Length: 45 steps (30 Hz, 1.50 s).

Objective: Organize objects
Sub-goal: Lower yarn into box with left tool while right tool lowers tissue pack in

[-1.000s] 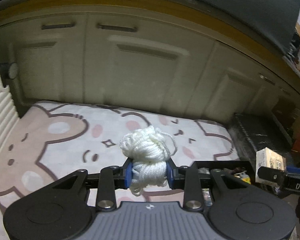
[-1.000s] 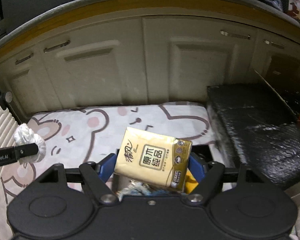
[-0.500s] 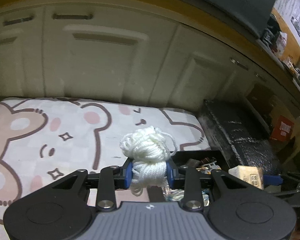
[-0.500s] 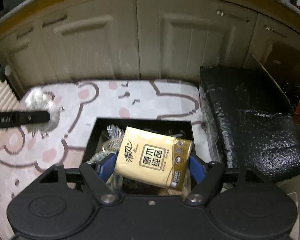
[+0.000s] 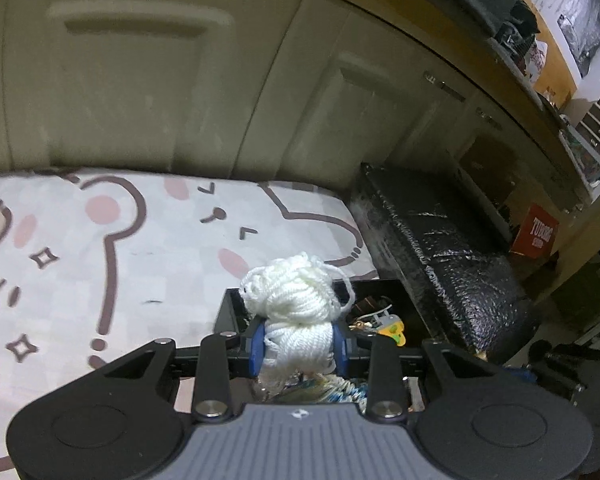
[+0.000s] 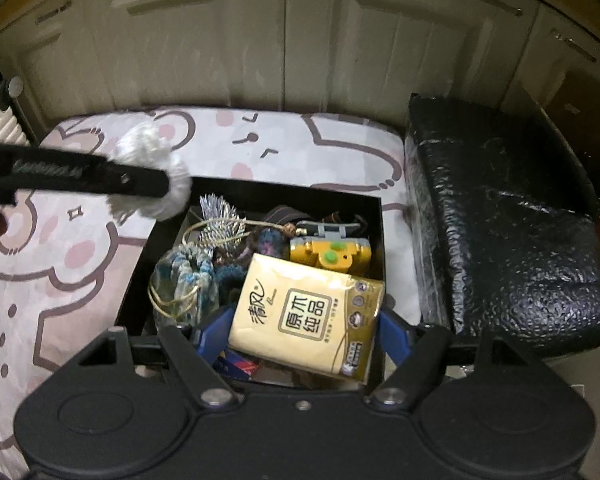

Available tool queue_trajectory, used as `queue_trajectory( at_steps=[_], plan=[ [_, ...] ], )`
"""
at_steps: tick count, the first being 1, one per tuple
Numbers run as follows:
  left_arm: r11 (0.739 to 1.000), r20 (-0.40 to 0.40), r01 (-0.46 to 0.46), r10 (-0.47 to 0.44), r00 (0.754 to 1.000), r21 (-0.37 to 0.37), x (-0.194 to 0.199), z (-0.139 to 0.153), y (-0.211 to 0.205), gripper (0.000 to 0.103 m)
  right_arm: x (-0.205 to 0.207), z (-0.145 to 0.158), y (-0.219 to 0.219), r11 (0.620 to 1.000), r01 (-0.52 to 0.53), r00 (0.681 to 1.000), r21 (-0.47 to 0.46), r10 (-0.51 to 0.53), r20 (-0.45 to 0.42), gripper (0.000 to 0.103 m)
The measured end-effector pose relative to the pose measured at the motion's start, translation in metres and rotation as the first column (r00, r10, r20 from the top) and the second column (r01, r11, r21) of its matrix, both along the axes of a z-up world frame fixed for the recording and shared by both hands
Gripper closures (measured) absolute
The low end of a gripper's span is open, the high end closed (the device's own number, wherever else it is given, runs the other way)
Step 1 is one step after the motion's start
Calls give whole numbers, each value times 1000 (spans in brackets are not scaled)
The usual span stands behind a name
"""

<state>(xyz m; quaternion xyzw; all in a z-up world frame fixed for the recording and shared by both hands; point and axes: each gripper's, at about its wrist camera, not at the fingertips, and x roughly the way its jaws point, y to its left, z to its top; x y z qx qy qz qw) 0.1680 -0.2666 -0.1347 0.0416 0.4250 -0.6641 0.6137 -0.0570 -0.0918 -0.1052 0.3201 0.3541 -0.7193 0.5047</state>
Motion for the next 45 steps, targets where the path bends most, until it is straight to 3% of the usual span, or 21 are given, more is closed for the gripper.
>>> queue_trajectory(
  at_steps=[2, 4, 11, 15, 20, 23, 26, 30, 39, 45],
  plan=[
    [1000, -12, 5, -4, 1000, 8, 0, -4, -4, 65, -1, -3, -1, 1000, 3, 1000, 11, -3, 2, 25],
    [1000, -12, -3, 4, 1000, 29, 2, -9, -7, 53, -2, -5, -2, 1000, 9, 1000, 22, -9, 8, 25],
    [998, -4, 4, -4, 1000, 59, 8, -12, -8, 53, -3, -14, -4, 997, 25, 999, 71, -29, 44, 21],
    [998, 2, 23, -23, 1000, 59, 8, -10, -8, 53, -5, -2, -2, 998, 58, 997, 34, -60, 52, 23],
    [997, 7, 46, -46, 999, 57, 5, -8, -10, 54, -10, 9, -1, 996, 93, 993, -7, -92, 68, 41],
    [996, 11, 60, -61, 998, 61, 5, -8, -9, 55, -12, 4, -2, 994, 102, 992, 28, -104, 72, 55],
    [995, 16, 67, -68, 998, 71, 5, -8, -10, 63, -13, -4, -3, 990, 105, 991, 91, -111, 70, 63],
    [991, 46, 80, -85, 995, 110, 3, -14, -14, 72, -11, -16, -5, 983, 107, 993, 147, -113, 37, 64],
    [980, 84, 102, -118, 990, 169, -2, -29, -23, 72, -11, -27, -10, 979, 113, 993, 171, -117, 13, 59],
    [978, 82, 119, -134, 988, 171, -3, -29, -22, 72, -13, -27, -11, 978, 120, 992, 168, -125, 22, 58]
  ],
)
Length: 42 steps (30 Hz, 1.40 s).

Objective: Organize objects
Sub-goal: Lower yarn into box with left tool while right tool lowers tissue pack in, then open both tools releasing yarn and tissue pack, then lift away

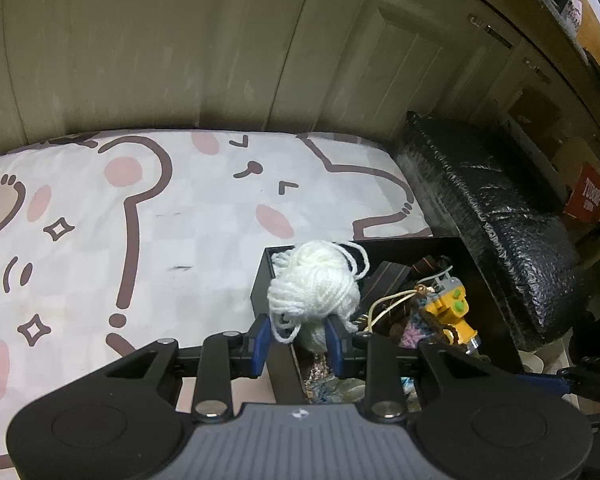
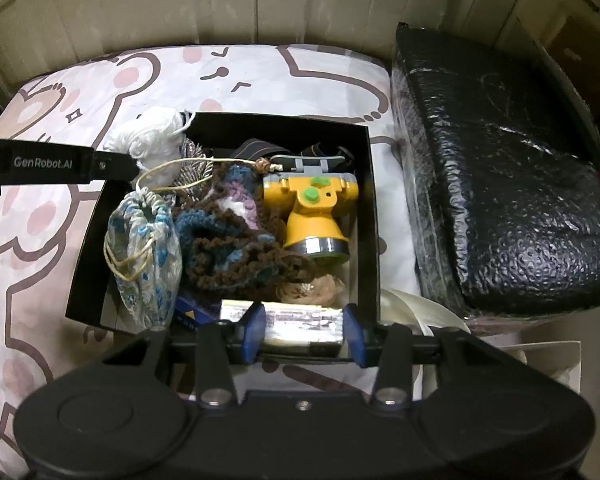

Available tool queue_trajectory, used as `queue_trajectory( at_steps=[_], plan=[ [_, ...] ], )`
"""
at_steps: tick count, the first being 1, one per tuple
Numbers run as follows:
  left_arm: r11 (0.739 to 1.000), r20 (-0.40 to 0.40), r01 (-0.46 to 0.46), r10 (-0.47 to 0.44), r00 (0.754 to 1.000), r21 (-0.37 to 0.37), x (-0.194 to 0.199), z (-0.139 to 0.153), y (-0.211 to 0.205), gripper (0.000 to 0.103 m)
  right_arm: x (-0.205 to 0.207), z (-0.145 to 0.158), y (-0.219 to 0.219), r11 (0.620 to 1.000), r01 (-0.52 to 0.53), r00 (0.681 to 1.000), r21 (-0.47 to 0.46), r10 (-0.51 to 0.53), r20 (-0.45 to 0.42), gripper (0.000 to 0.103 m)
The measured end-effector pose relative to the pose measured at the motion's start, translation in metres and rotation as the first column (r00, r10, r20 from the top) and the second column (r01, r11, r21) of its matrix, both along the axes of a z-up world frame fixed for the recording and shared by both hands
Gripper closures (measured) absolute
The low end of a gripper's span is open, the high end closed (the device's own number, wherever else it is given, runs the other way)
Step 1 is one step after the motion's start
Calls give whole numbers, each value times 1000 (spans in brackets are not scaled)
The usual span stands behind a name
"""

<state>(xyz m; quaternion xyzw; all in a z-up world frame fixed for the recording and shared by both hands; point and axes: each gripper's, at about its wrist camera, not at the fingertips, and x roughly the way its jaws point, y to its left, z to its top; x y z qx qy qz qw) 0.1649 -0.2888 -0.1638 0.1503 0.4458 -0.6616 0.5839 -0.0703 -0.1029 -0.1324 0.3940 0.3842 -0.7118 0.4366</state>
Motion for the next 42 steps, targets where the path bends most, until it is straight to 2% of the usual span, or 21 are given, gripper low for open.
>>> queue_trajectory(
  at_steps=[4, 9, 12, 16, 23, 25, 28, 30, 32, 34, 42],
  plan=[
    [1000, -12, 5, -5, 1000, -25, 2, 11, 4, 70, 0, 8, 2, 1000, 15, 1000, -19, -15, 19, 60],
    [999, -12, 14, -14, 1000, -35, 6, 22, 12, 68, -2, 21, 5, 996, 55, 998, -72, -53, 27, 51],
    [999, 8, 19, -19, 1000, -29, 6, 25, 17, 55, -2, 29, 7, 992, 73, 997, -104, -72, 20, 41],
    [998, 51, 49, -48, 998, -31, 4, 32, 27, 44, 1, 38, 11, 989, 71, 997, -129, -71, 4, 26],
    [998, 88, 53, -50, 995, -32, 6, 42, 44, 20, 4, 51, 19, 981, 111, 992, -157, -118, -35, 18],
    [998, 96, 53, -51, 994, -28, 9, 44, 48, 10, 5, 55, 21, 979, 129, 990, -157, -137, -42, 16],
    [998, 107, 62, -60, 992, -19, 13, 48, 55, 2, 7, 58, 24, 979, 138, 988, -148, -146, -49, 14],
    [997, 117, 70, -68, 991, -14, 15, 50, 58, 0, 8, 58, 26, 979, 148, 986, -137, -158, -62, 12],
    [997, 136, 73, -72, 988, -5, 16, 51, 61, 0, 9, 59, 28, 978, 157, 984, -140, -167, -67, 3],
    [997, 148, 76, -75, 986, -1, 16, 52, 65, 0, 11, 61, 31, 977, 156, 984, -146, -167, -62, 0],
    [994, 138, 113, -111, 984, -6, 20, 65, 80, 0, 28, 73, 36, 973, 148, 986, -176, -159, -47, 0]
  ],
)
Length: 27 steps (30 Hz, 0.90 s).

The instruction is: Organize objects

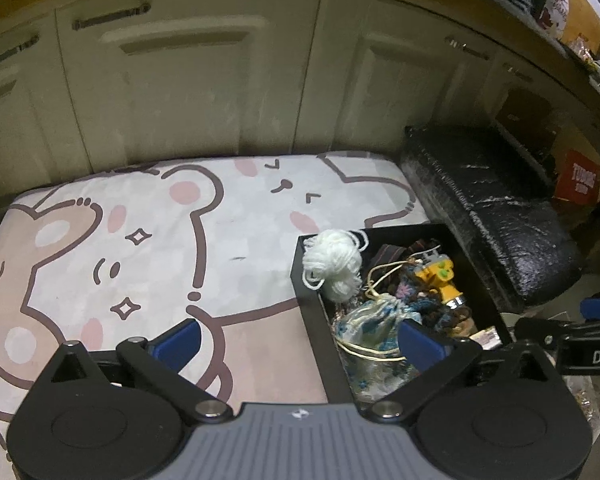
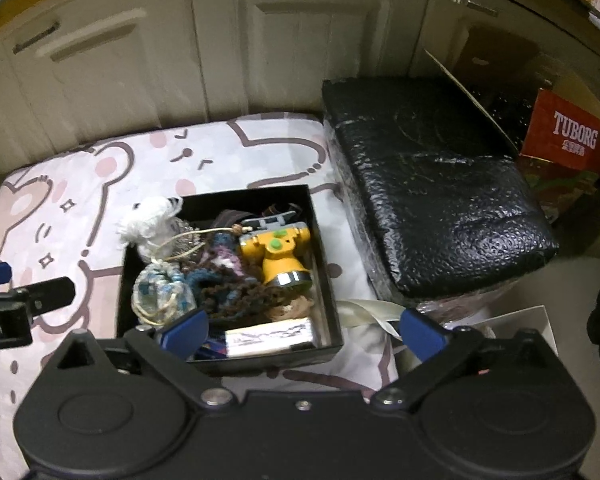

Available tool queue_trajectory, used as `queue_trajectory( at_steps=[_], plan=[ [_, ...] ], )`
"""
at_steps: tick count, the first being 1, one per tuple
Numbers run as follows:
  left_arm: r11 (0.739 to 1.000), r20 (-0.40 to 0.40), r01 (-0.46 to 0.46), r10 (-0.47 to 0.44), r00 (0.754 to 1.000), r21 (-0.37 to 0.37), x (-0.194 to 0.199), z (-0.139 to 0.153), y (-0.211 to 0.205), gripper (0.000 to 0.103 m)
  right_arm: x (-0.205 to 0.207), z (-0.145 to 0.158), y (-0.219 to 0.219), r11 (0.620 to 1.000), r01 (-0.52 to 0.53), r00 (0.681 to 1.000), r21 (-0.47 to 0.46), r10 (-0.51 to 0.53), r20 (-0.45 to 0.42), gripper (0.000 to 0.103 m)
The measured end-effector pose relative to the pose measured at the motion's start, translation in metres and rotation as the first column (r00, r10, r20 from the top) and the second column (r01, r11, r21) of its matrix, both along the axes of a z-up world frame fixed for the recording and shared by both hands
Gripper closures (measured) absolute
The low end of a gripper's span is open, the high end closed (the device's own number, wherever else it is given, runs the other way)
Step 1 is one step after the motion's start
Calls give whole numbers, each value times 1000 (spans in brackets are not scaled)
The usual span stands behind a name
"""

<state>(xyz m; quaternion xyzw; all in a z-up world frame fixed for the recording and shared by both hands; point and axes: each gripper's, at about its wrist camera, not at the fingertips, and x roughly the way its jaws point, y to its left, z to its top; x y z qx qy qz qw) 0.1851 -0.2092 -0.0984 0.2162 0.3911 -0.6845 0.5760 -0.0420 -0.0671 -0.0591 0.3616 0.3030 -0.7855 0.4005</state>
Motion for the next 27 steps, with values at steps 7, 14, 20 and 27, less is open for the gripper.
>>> queue_trajectory(
  at_steps=[7, 14, 20, 27],
  plan=[
    [999, 37, 42, -41, 998, -18, 3, 23, 20, 0, 19, 12, 11, 1000, 7, 999, -5, -8, -45, 0],
    [997, 97, 55, -50, 994, -50, 13, 41, 48, 0, 36, 33, 35, 998, 2, 998, -69, -7, -64, 0],
    [995, 116, 76, -67, 991, -67, 17, 54, 73, 0, 58, 54, 59, 993, -43, 995, -111, 33, -92, 0],
    [988, 136, 129, -118, 984, -80, 19, 65, 106, 0, 78, 64, 86, 989, -62, 992, -138, 47, -113, 0]
  ],
)
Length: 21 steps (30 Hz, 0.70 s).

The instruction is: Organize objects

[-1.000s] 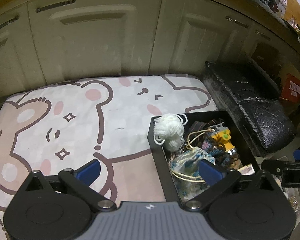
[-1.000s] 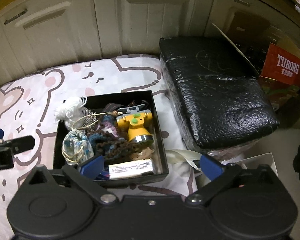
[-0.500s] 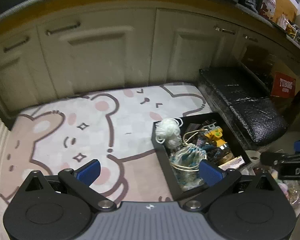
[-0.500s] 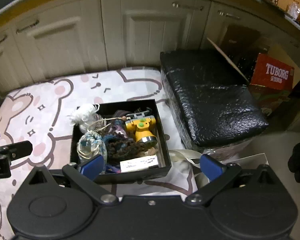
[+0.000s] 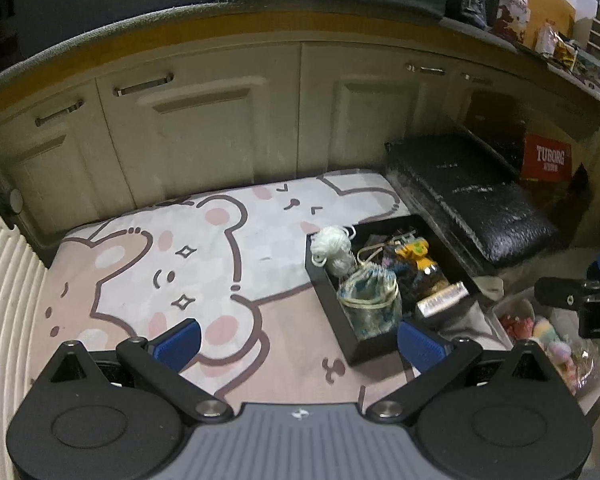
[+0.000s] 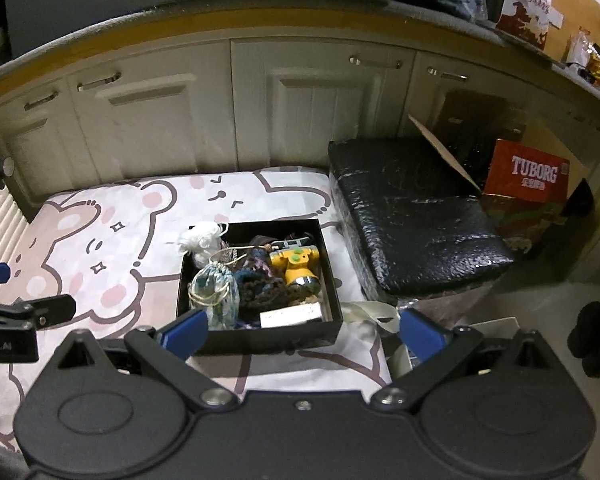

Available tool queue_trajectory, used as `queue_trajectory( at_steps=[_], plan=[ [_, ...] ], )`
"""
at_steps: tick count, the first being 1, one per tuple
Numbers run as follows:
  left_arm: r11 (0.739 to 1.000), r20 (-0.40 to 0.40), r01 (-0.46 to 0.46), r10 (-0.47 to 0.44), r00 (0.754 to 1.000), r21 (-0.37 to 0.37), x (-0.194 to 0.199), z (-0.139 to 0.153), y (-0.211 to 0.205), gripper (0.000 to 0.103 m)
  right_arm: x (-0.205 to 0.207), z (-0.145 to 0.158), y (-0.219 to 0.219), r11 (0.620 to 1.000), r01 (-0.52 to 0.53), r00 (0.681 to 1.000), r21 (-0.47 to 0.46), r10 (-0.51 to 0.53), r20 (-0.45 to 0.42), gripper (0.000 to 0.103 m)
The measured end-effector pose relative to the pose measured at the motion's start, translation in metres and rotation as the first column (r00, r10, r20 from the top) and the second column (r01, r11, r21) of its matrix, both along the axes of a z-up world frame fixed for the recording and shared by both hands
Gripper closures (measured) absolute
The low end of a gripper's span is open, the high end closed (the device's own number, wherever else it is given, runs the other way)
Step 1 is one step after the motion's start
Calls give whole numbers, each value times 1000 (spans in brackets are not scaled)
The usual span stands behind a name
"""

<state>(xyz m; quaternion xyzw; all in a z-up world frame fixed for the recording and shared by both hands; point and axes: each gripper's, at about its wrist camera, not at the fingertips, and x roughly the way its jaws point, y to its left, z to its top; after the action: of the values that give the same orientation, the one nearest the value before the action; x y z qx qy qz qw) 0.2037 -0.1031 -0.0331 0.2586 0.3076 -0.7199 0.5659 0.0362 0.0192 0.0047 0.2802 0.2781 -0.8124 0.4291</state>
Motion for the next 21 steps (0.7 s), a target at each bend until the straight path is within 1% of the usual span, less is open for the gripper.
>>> queue_trajectory(
  at_steps=[5, 10, 12, 16, 21],
  plan=[
    [1000, 37, 9, -8, 999, -29, 0, 4, 23, 0, 15, 1, 17, 1000, -15, 1000, -24, 15, -10, 0],
    [999, 38, 25, -25, 999, -20, 4, 0, 38, 0, 29, 0, 30, 999, -22, 999, -37, 21, -41, 0],
    [999, 56, 36, -36, 998, -10, 4, -2, 42, 0, 34, -2, 35, 999, -21, 998, -45, 18, -60, 0],
    [999, 86, 40, -38, 996, -29, 6, -4, 50, 0, 40, -5, 42, 998, -14, 997, -61, 10, -73, 0],
    [998, 65, 33, -30, 997, -47, 11, -7, 54, 0, 42, -9, 44, 997, -8, 997, -79, 2, -81, 0]
  ],
)
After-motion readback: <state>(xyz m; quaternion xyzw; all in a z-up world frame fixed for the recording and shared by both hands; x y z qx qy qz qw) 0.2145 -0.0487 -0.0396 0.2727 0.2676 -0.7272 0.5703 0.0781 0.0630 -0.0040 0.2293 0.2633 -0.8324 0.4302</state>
